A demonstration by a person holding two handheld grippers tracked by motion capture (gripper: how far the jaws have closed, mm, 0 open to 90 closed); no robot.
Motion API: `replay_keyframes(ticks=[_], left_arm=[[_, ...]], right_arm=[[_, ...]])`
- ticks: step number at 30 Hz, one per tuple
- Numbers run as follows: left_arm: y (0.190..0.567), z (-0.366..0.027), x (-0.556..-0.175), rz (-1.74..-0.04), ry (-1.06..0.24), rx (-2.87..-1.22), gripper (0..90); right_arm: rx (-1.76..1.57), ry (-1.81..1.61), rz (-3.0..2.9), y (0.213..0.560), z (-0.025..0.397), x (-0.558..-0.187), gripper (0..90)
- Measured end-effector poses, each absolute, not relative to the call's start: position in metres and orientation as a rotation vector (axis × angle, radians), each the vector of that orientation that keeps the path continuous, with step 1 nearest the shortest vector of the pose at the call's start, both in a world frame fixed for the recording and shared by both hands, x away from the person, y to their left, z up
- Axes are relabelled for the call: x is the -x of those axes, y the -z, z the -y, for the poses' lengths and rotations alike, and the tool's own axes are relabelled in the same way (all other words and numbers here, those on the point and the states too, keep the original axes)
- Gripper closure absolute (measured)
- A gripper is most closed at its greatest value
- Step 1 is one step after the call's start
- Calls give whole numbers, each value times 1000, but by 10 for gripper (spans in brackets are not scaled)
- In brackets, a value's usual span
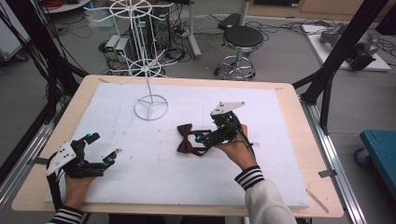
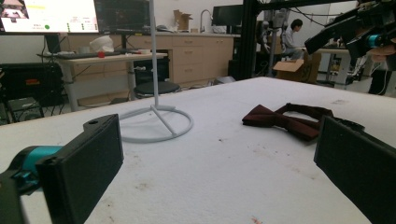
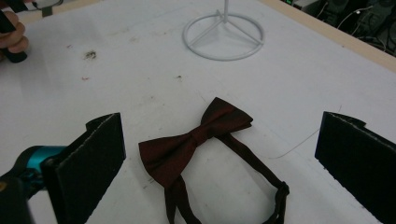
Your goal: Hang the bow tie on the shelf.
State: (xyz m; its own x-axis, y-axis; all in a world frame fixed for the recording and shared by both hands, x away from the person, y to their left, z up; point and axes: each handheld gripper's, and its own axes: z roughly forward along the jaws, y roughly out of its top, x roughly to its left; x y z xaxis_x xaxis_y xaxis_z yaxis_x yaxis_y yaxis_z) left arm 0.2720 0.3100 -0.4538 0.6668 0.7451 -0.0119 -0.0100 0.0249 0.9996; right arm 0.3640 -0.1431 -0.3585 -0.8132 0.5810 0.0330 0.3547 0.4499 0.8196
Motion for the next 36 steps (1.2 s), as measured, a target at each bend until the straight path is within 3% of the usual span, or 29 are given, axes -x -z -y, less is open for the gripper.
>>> replay_keyframes(ticks=[14,16,27,30,36], left_arm=[[454,-310,-272,-659,-657,-1441,17],[454,-310,-272,-659,-659,-1442,17],[454,-310,-272,-661,-660,-1441,17],[454,-310,-272,-661,-660,-1440,17],[454,-310,-272,-662,-661,-1441,17]], right_arm=[[-824,-1151,-2593,378,116,-377,10],[-816,-1110,-2627,381,112,-377,46],[-868,-988,-2690,396,97,-382,68],[-884,-1000,-2703,399,94,-384,162],[-882,-961,-2721,405,89,-386,162]])
